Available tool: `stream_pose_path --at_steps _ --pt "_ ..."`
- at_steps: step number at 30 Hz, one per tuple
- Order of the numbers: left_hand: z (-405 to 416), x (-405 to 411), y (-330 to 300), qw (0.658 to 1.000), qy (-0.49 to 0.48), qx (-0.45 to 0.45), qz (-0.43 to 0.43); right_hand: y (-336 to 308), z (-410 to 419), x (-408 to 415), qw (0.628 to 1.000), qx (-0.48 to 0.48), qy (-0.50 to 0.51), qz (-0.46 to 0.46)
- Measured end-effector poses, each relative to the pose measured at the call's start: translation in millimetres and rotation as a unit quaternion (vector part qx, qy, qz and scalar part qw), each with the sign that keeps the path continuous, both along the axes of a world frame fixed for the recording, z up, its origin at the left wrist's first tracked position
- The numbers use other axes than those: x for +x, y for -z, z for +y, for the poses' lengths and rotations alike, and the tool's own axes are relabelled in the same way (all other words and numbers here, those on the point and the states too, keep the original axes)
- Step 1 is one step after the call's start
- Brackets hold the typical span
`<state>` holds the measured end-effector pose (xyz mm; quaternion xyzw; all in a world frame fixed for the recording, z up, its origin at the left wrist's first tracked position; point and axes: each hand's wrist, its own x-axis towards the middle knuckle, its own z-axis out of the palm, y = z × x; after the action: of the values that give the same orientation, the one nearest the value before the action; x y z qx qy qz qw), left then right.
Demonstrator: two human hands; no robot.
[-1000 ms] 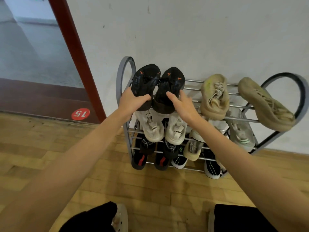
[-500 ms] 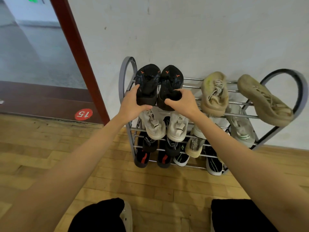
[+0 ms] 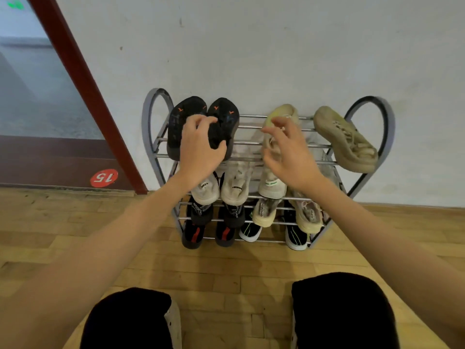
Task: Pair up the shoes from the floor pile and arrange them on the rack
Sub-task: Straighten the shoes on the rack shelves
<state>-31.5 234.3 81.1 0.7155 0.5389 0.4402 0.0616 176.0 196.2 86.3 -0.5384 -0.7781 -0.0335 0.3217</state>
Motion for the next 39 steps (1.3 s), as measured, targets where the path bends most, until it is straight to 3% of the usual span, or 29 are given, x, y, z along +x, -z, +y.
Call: stream_pose_path --at_steps 3,7,11,15,22,29,39 --pt "-3 44 1 0.995 0.092 -0.032 0.027 10 -15 52 0.994 -0.024 0.102 -0.008" --pt "3 91 9 0.973 0.151 -0.147 0.097 20 -24 109 0.970 -0.072 0.233 0.009" --pt "13 117 13 0.958 0.146 -0.243 0.049 24 -22 140 0.952 -0.146 0.267 -0.013" --pt "20 127 14 0.962 0.147 -0.226 0.040 26 -18 153 0.941 -0.190 0.272 -0.070" --pt "16 150 20 0.983 0.086 -0.158 -0.031 32 -11 160 0.952 -0.132 0.262 -0.093" --pt "13 201 16 0.992 0.092 -0.085 -0.024 36 -6 169 0.957 -0.104 0.237 -0.131" --pt "16 214 34 0.985 0.094 -0.144 0.003 45 -8 180 0.964 -0.116 0.201 -0.128"
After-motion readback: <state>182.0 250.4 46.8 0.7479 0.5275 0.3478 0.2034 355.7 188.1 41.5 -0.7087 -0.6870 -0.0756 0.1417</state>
